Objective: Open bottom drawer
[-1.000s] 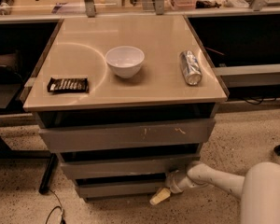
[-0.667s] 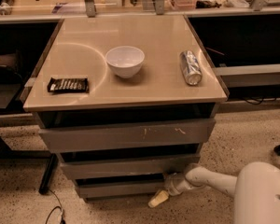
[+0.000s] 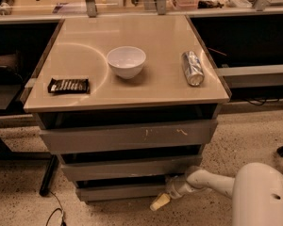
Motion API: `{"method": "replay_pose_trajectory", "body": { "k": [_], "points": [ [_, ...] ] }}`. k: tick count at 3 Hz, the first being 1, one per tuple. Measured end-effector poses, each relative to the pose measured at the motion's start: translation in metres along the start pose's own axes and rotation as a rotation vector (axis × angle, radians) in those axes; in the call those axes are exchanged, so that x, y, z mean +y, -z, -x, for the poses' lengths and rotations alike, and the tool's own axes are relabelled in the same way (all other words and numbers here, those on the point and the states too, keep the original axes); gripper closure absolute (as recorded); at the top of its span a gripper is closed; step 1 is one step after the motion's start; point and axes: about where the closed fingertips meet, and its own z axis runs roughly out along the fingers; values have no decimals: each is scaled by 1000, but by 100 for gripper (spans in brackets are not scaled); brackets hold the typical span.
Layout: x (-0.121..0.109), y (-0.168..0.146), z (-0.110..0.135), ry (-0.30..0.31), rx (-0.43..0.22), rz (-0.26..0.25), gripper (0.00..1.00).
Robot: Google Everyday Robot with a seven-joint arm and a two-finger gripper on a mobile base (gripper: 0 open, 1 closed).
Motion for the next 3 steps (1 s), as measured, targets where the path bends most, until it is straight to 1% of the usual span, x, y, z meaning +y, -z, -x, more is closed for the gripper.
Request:
{"method": "replay_pose_trajectory", "body": {
  "k": [1, 2, 3],
  "points": [
    [0, 0, -4, -6, 12, 7, 0],
    [1, -3, -14, -24, 28, 17, 8],
    [2, -2, -14, -24, 28, 17, 31]
  ]
}}
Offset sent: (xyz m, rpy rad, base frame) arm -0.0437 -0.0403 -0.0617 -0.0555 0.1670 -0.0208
